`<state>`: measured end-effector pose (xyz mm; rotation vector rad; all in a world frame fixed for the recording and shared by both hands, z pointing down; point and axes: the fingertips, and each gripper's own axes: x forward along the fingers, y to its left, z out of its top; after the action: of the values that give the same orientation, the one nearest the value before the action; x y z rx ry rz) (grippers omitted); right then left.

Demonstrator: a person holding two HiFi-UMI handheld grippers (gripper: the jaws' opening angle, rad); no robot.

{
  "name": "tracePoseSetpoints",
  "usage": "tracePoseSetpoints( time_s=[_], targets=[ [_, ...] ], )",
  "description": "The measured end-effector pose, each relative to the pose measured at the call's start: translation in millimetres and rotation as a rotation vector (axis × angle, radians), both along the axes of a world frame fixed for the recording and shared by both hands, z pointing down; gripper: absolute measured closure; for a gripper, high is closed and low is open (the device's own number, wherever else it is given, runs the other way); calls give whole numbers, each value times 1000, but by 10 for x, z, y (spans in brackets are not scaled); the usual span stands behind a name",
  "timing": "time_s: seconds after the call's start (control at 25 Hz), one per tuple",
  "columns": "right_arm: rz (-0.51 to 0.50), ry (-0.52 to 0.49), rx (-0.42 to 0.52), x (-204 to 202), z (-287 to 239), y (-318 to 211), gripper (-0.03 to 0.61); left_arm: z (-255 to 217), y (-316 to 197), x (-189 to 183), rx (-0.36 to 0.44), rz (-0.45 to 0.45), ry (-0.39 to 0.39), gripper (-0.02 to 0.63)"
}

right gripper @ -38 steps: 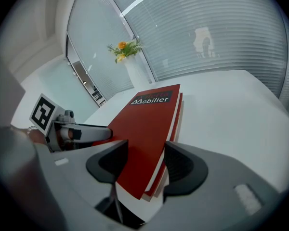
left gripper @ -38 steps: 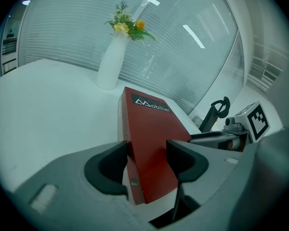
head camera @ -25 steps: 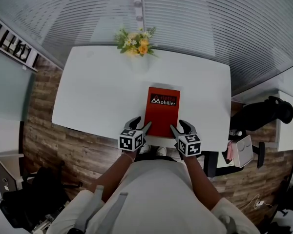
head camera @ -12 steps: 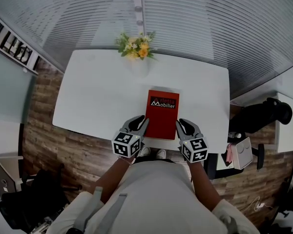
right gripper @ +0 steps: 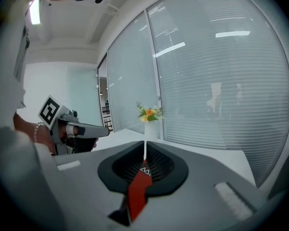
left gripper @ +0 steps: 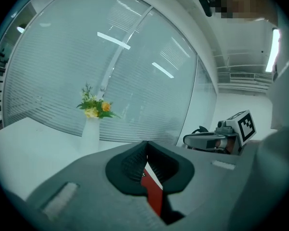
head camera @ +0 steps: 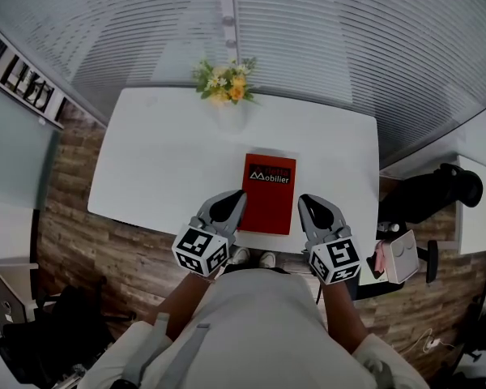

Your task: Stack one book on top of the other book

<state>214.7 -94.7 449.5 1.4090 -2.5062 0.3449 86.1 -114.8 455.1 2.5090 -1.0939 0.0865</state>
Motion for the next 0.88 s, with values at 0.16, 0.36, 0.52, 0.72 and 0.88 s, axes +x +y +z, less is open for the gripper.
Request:
tracePoseSetpoints(
  time_s=[0.16, 0.36, 0.52, 0.72, 0.88],
  targets=[
    [-7, -13, 31, -23, -235, 21, 565, -194, 8, 61, 36, 15, 19, 607],
    [-29, -9, 87, -63, -574, 111, 568, -498, 85, 109, 79, 26, 53, 607],
    [-48, 6, 137, -98, -868, 177, 569, -772, 137, 124, 120, 35, 69, 607],
    [-65, 30, 190, -153, -1175, 249, 574, -1082, 198, 140, 160, 45, 84, 607],
    [-69, 41, 214, -183, -1373, 285, 574, -1261, 241, 184, 198, 58, 80, 607]
  ],
)
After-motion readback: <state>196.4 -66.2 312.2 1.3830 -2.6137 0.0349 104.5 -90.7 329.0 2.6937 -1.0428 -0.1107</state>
